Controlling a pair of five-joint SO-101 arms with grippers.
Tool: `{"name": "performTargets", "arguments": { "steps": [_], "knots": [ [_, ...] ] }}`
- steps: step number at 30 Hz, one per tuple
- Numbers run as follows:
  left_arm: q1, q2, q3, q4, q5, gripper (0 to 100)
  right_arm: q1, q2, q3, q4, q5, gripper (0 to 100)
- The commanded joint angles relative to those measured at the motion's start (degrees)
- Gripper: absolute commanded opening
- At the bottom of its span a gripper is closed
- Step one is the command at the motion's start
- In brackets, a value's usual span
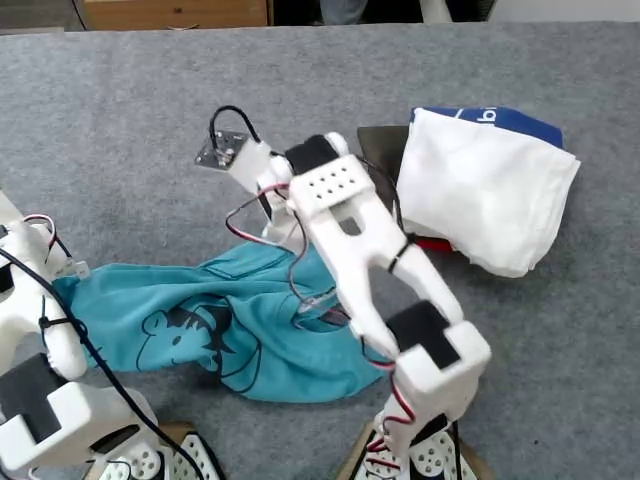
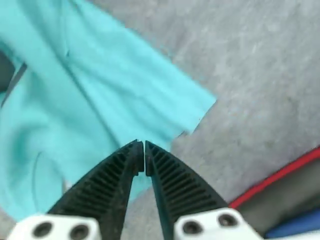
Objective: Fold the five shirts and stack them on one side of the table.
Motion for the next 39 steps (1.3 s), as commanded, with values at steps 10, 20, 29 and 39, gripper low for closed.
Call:
{"name": "performTargets", "arguments": {
  "steps": [10,20,29,39],
  "knots": [
    [0.4,-1.5,0.3,-2.1,0.4,3,1.3,14.5,-12.3,5.2,-3.3,1.2],
    [0.3,-1.5,0.3,-2.4,0.4,3,2.5,14.5,-8.0,4.6,-3.3,1.2],
    [0.4,-1.5,0.3,-2.4,0.4,3,2.5,14.9,-6.3,-2.0,-3.4,1.2],
    [0.5,-1.5,0.3,-2.4,0.4,3,2.1,14.9,-6.3,-16.8,-3.6,1.3]
  ]
}}
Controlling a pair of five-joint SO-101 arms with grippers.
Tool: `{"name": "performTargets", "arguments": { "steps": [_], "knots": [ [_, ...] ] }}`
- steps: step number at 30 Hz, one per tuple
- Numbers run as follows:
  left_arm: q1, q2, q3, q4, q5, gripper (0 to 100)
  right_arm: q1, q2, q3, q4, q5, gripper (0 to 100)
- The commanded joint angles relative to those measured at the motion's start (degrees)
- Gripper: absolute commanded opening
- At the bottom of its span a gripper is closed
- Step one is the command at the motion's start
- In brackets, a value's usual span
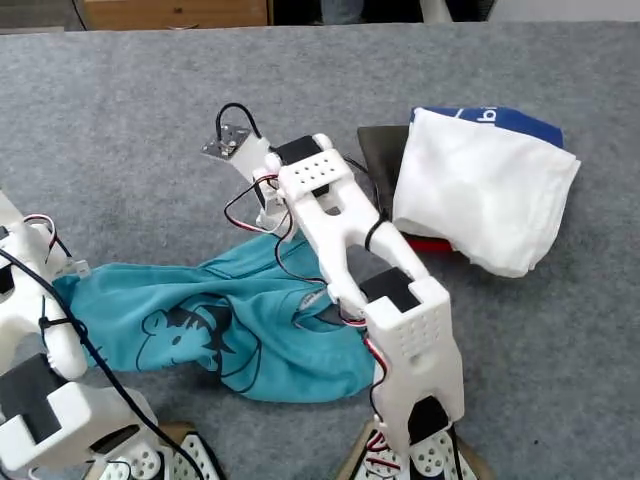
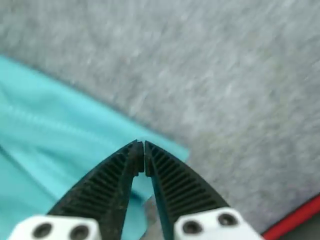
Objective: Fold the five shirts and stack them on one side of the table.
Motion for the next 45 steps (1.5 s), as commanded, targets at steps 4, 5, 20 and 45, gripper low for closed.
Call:
{"name": "performTargets", "arguments": {
  "steps": [4,5,20,45],
  "knots": [
    [0.7,-1.4,-0.2,-1.0,0.4,3,0.3,-0.7,-0.7,-0.4,-0.4,1.3],
    [0.7,-1.4,-0.2,-1.0,0.4,3,0.4,-0.7,-0.7,2.1,-0.3,1.3],
    [0.7,-1.4,-0.2,-0.9,0.4,3,0.3,2.2,-0.7,17.5,-0.4,1.2],
    [0.4,-1.4,-0.2,-1.0,0.4,3,0.3,30.1,-50.8,16.9,-0.5,1.3]
  ]
}}
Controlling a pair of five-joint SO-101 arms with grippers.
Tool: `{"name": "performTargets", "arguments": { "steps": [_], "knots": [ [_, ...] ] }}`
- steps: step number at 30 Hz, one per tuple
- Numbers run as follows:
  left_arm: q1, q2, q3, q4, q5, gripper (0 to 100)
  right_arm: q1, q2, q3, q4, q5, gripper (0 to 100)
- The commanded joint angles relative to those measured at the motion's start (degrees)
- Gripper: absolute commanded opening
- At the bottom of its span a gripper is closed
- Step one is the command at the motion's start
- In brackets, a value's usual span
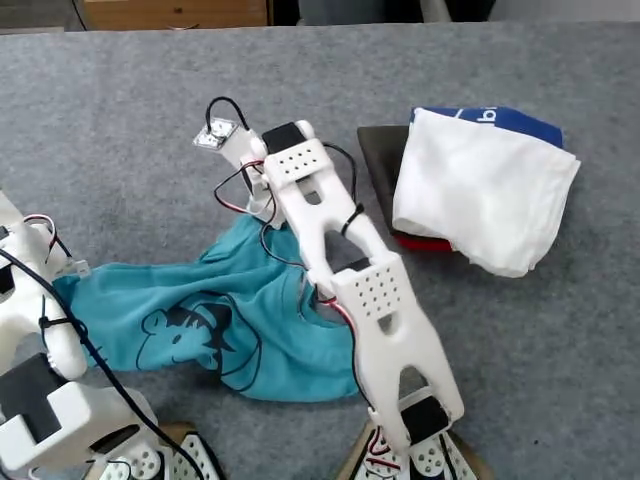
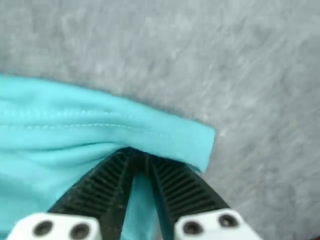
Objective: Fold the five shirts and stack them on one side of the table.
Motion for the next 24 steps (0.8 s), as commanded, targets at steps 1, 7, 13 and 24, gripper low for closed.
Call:
{"name": "performTargets", "arguments": {
  "steps": [1,7,13,24],
  "knots": [
    [0.4,-1.4,-0.2,-1.0,0.4,3,0.4,3.2,-13.1,-0.4,-0.6,1.3],
    [0.7,-1.4,-0.2,-0.8,0.4,3,-2.5,13.7,-30.8,-13.2,-0.3,1.3],
    [0.7,-1.4,-0.1,-1.0,0.4,3,-5.5,21.9,-42.1,-23.6,-0.4,1.3],
    [0.7,-1.4,-0.1,-1.0,0.4,3,-2.6,17.7,-41.5,13.5,-0.4,1.2]
  ]
}}
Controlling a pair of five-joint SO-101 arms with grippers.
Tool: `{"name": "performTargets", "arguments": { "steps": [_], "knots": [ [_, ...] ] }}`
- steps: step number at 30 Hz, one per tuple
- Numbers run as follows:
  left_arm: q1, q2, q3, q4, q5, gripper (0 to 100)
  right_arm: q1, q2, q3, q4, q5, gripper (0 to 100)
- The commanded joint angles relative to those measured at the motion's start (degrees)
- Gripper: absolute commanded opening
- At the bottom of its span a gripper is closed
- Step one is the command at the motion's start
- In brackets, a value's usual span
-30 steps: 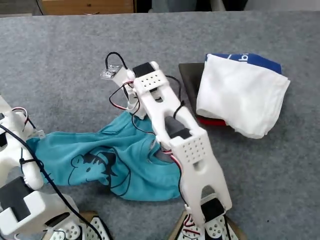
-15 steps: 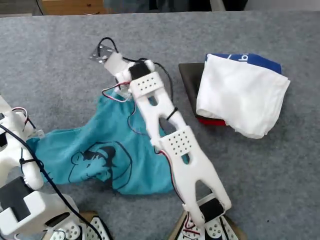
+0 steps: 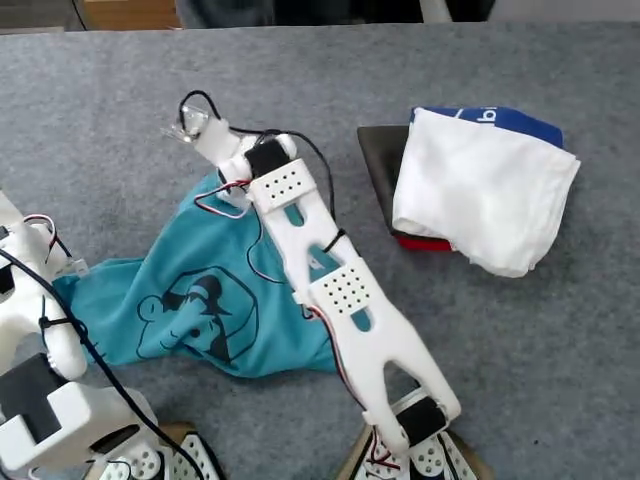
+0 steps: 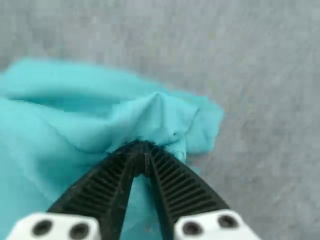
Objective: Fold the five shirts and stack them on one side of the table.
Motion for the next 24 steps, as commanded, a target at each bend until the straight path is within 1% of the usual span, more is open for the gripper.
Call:
{"name": "performTargets", "arguments": {
  "steps": [1,4,6,9,14,17,21,24],
  "knots": [
    [0.7,-1.4,-0.1,-1.0,0.4,3,1.0,-4.4,-1.9,13.0,-0.2,1.2],
    [0.7,-1.4,-0.1,-1.0,0.4,3,2.7,-5.4,2.4,12.7,-0.4,1.2],
    [0.7,-1.4,-0.1,-1.0,0.4,3,2.7,-7.6,8.5,12.7,-0.4,1.2],
    [0.7,-1.4,-0.1,-1.0,0.4,3,2.7,-14.9,24.6,12.7,-0.3,1.2],
    [0.7,-1.4,-0.1,-1.0,0.4,3,2.8,-32.2,54.7,12.5,0.2,1.2],
    [0.7,-1.4,-0.1,-1.0,0.4,3,2.7,-41.2,69.2,12.5,1.8,1.2],
    [0.7,-1.4,-0.1,-0.8,0.4,3,2.7,-49.2,82.5,12.5,1.9,1.2],
    [0.6,-1.4,-0.1,-0.7,0.4,3,2.7,-52.4,88.2,12.5,1.8,1.2]
  ]
}}
